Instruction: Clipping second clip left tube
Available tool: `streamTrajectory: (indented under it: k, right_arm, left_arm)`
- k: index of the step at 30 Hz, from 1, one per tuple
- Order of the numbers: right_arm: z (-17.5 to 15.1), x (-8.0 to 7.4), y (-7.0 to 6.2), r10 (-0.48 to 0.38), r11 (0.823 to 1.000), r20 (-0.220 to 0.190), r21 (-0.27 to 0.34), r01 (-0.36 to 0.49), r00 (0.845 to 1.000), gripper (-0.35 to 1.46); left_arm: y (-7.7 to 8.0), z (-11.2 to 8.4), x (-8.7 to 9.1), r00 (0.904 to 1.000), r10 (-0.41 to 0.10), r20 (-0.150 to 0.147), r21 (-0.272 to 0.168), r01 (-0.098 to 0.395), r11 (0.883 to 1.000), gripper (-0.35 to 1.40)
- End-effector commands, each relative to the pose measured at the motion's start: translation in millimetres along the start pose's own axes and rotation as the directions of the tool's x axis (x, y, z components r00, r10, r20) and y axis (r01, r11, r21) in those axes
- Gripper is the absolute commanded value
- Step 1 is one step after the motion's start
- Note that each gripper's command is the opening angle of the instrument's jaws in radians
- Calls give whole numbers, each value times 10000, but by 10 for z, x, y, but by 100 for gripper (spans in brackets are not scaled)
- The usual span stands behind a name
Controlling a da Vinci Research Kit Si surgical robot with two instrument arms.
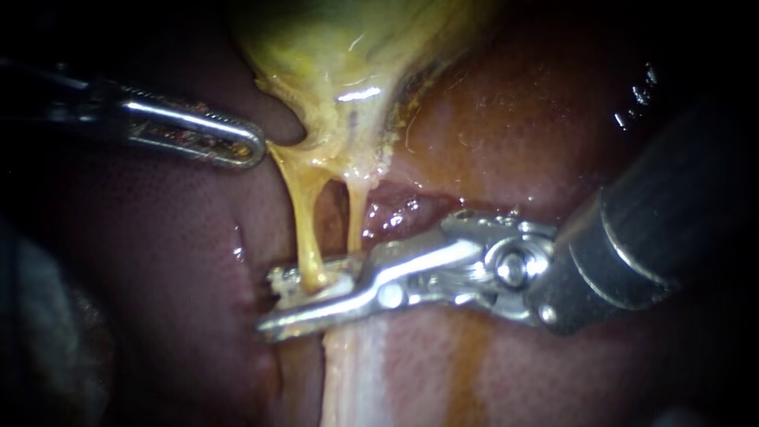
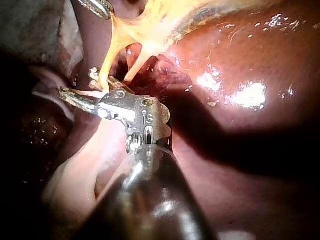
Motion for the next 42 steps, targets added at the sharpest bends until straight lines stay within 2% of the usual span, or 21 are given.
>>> streamTrajectory:
  k: [1,4,10,13,20,25,26,29,31,35,42]
  right_arm:
    - [0,0,-1,-6,10000,59,35,6,10000,45]
    - [0,1,-3,-23,9999,120,104,22,9999,43]
    - [-9,15,-6,67,10000,-27,39,-66,10000,33]
    - [-14,20,-5,102,9999,-108,-7,-102,9999,23]
    - [-22,20,-1,103,9999,-105,-42,-103,9999,-3]
    - [-24,19,-1,456,9990,-94,-34,-456,9989,-24]
    - [-24,18,-1,632,9980,-88,-31,-632,9980,-35]
    - [-27,17,-1,1454,9894,-71,-27,-1454,9894,-35]
    - [-29,18,1,1628,9866,-83,-37,-1629,9866,-35]
    - [-30,17,3,1678,9858,121,66,-1679,9857,-35]
    - [-30,17,2,1791,9838,136,70,-1792,9837,-35]
  left_arm:
    - [0,0,0,10000,6,3,-6,-6,10000,-35]
    - [0,0,0,10000,7,3,-6,-7,10000,-35]
    - [0,0,0,10000,7,4,-7,-7,10000,-35]
    - [0,0,0,10000,7,4,-7,-7,10000,-35]
    - [0,0,0,10000,7,4,-7,-7,10000,-35]
    - [0,0,0,10000,7,4,-7,-7,10000,-35]
    - [0,0,0,10000,7,4,-7,-7,10000,-35]
    - [0,0,0,10000,7,4,-7,-7,10000,-35]
    - [0,-1,0,10000,7,4,-7,-7,10000,-35]
    - [0,-1,0,10000,7,4,-7,-7,10000,-35]
    - [0,0,0,10000,7,4,-7,-7,10000,-35]
